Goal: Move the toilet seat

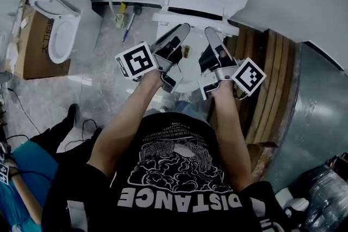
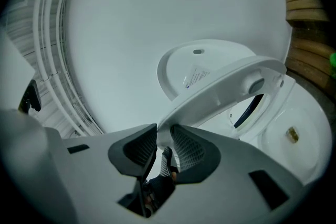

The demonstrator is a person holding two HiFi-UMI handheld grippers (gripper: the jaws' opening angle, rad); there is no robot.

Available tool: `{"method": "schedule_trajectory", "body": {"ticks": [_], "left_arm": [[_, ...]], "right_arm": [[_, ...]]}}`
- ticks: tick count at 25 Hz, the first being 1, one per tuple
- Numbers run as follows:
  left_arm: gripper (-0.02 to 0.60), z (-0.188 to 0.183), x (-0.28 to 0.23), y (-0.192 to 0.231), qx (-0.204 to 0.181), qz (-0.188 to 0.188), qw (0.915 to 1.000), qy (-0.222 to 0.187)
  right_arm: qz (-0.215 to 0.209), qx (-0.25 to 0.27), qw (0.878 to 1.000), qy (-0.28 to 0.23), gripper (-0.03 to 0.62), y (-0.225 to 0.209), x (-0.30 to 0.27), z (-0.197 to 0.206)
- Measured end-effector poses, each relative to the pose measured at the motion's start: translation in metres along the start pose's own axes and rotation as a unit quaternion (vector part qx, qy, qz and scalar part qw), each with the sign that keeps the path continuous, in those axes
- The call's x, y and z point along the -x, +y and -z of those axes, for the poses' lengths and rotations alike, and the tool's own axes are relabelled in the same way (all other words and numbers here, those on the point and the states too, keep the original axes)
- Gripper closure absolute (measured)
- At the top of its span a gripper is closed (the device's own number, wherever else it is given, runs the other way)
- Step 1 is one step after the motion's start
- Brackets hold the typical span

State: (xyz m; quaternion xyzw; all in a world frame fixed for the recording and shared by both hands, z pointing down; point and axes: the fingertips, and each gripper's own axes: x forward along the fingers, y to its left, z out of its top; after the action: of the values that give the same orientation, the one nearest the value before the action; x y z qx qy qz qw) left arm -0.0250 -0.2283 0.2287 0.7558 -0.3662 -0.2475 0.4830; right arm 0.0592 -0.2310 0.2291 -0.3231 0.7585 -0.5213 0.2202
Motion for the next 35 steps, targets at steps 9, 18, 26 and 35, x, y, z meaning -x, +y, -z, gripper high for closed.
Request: {"method": "schedule_trajectory", "body": {"ticks": [9, 18, 26, 35], "left_arm": [[0.465, -0.026, -0.029, -0.004, -0.053, -0.013, 0.9984, -0.015], [0.491, -0.039, -0.043, -0.003, -0.103, -0.036, 0.9939, -0.016], [0.528, -0.053, -0.058, -0.001, -0.122, -0.039, 0.9915, -0.018], [0.546, -0.076, -0.079, 0.002, -0.145, -0.024, 0.9892, -0.002]], "right_arm": [[-0.034, 0.021, 0.999, 0.017, 0.493, 0.007, -0.029, -0.028], [-0.052, 0.086, 0.994, 0.039, 0.54, 0.015, -0.046, -0.041], [-0.057, 0.096, 0.993, 0.032, 0.546, 0.017, -0.06, -0.055], [-0.048, 0.108, 0.993, 0.009, 0.553, 0.015, -0.086, -0.072]]}}
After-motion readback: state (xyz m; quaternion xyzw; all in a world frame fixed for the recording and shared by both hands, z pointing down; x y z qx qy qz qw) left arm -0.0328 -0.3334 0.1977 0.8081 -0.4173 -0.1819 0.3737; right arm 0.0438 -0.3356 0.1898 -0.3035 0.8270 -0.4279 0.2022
